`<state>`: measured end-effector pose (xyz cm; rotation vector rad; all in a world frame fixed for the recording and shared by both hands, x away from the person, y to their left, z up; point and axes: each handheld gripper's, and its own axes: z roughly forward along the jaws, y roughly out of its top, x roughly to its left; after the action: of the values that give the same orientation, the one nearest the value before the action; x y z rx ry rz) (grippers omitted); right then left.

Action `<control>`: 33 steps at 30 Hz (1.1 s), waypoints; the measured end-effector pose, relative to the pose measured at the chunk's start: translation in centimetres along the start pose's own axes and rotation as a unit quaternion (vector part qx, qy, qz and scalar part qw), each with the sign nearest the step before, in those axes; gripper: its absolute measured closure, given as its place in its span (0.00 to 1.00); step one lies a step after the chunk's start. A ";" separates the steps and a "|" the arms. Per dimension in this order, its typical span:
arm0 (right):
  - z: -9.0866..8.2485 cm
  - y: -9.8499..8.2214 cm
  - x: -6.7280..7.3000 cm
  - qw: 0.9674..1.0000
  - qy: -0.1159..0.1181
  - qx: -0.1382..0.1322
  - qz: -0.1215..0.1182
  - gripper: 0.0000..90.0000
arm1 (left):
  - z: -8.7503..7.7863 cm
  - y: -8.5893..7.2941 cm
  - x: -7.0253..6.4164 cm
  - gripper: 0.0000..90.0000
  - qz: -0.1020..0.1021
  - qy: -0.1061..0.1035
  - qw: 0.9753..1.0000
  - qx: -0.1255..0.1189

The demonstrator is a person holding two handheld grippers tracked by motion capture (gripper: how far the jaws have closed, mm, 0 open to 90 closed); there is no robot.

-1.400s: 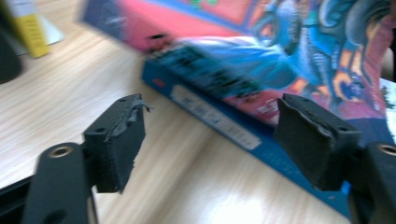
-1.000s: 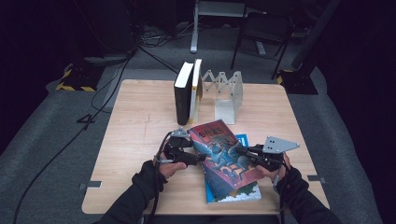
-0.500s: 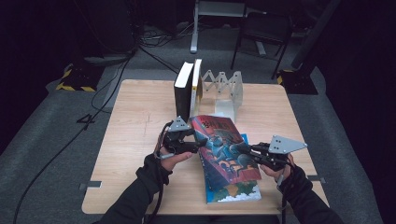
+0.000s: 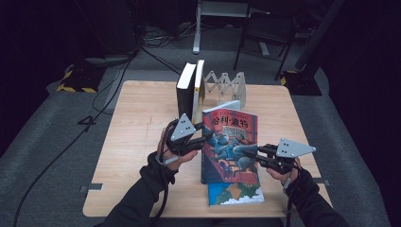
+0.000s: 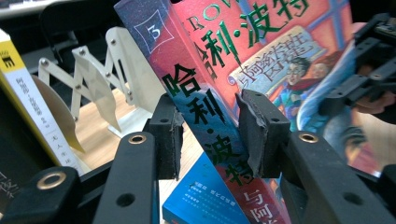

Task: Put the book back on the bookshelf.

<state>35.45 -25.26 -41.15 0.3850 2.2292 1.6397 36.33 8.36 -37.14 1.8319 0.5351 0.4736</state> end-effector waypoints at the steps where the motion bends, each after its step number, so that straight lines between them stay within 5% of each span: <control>1: 0.0 -0.1 0.0 1.000 0.000 0.000 0.000 0.90 | -0.4 -0.1 -0.2 0.68 0.005 -0.007 1.000 -0.005; 8: -0.2 -0.3 -0.1 1.000 -0.012 0.004 0.001 0.86 | -1.6 -0.1 -1.4 0.72 0.031 -0.031 0.999 -0.014; 18: -0.4 -0.4 -0.7 0.998 -0.054 0.009 0.011 0.57 | -2.8 -0.1 -3.0 0.76 0.045 -0.074 0.996 -0.019; 33: 1.2 0.0 -1.1 1.000 -0.015 0.006 0.018 0.36 | -3.5 -0.3 -4.2 0.75 0.052 -0.103 0.993 -0.016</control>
<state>36.94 -24.70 -41.32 0.4534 2.2228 1.6284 30.86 8.72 -36.59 1.8575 0.2909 0.3560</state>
